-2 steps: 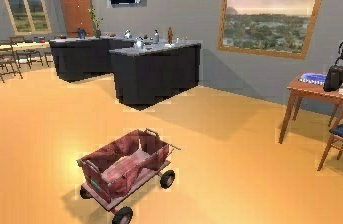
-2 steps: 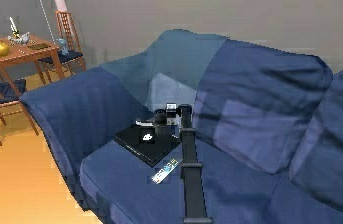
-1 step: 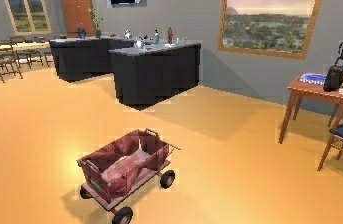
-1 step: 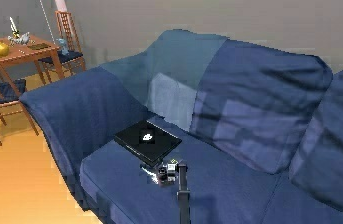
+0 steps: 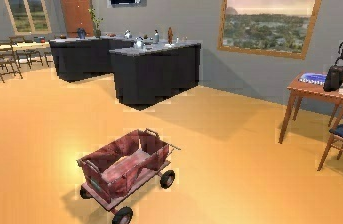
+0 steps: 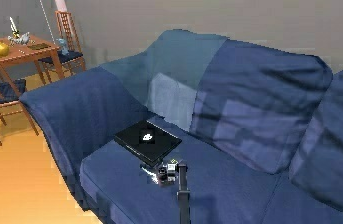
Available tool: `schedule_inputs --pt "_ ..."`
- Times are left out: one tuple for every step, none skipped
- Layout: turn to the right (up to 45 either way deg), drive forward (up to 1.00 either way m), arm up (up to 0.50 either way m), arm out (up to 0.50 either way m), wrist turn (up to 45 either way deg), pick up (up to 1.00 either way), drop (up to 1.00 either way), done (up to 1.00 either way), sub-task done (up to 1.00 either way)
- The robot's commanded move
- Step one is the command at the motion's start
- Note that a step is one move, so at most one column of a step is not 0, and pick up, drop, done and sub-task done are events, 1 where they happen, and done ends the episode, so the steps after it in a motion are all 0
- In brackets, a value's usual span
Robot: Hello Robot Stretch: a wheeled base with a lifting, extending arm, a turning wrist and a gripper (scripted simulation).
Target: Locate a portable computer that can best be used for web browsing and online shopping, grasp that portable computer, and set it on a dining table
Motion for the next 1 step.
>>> schedule_inputs --pt "0.0 0.0 0.1 0.0 0.0 0.0 0.0 0.0 0.0"
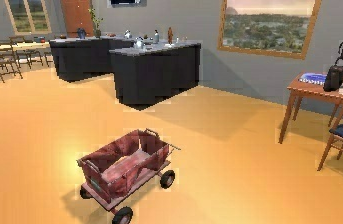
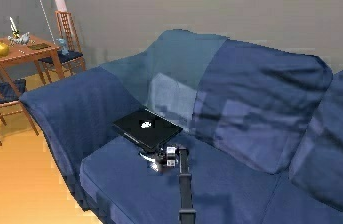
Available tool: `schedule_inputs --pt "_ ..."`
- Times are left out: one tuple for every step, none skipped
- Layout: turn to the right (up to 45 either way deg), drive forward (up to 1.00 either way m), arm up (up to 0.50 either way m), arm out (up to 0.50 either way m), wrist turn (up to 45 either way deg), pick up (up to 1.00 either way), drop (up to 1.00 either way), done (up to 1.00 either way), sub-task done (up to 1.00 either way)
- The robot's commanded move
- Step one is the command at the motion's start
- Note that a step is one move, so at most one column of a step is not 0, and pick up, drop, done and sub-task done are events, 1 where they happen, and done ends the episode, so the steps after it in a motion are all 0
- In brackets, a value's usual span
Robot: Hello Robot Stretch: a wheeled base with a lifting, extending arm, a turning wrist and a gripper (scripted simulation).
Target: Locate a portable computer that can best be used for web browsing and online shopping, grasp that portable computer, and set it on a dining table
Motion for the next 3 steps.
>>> schedule_inputs --pt "0.0 0.0 0.44 0.0 0.0 0.0 0.0 0.0 0.0" --pt "0.0 0.0 0.0 0.0 -45.0 0.0 0.0 0.0 0.0" --pt "0.0 0.0 0.0 0.0 -45.0 0.0 0.0 0.0 0.0"
